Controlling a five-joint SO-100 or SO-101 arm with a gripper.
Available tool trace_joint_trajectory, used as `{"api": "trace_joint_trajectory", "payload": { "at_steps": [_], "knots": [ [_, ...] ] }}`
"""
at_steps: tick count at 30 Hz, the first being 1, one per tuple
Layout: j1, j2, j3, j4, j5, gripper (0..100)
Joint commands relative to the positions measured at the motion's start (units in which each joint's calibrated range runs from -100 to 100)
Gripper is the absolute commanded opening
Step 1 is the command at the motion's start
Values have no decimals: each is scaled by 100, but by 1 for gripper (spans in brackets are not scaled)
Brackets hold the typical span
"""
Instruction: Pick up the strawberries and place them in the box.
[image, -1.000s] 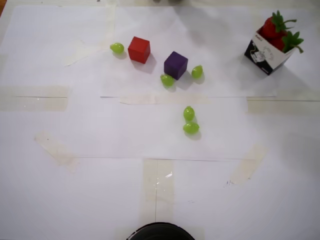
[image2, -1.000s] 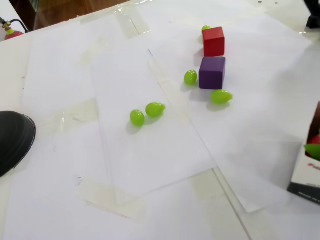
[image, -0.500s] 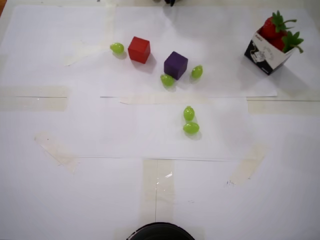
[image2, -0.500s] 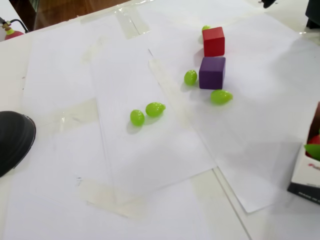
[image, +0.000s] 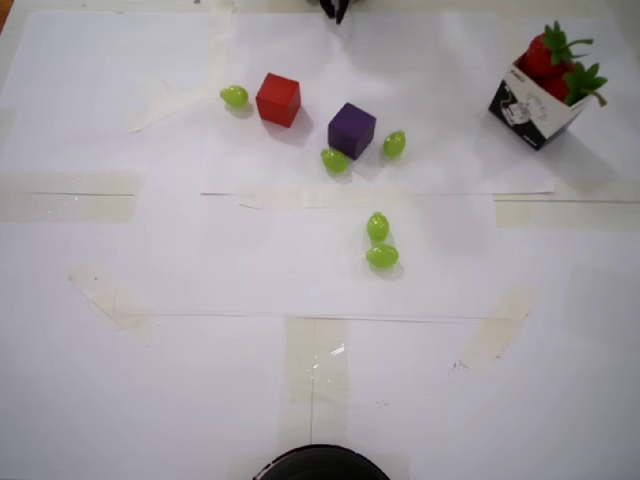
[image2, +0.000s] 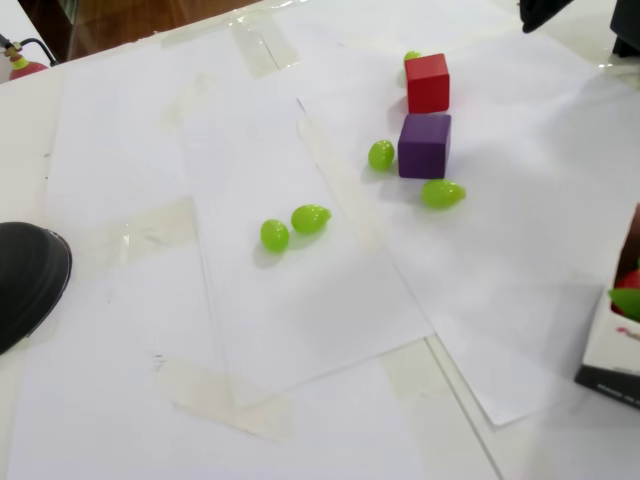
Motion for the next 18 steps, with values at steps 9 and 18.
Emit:
{"api": "trace_joint_trajectory", "payload": {
  "at_steps": [9,18],
  "knots": [
    [-117,-32,1320,-1309,-122,0],
    [-117,-41,1584,-1170,-39,0]
  ]
}}
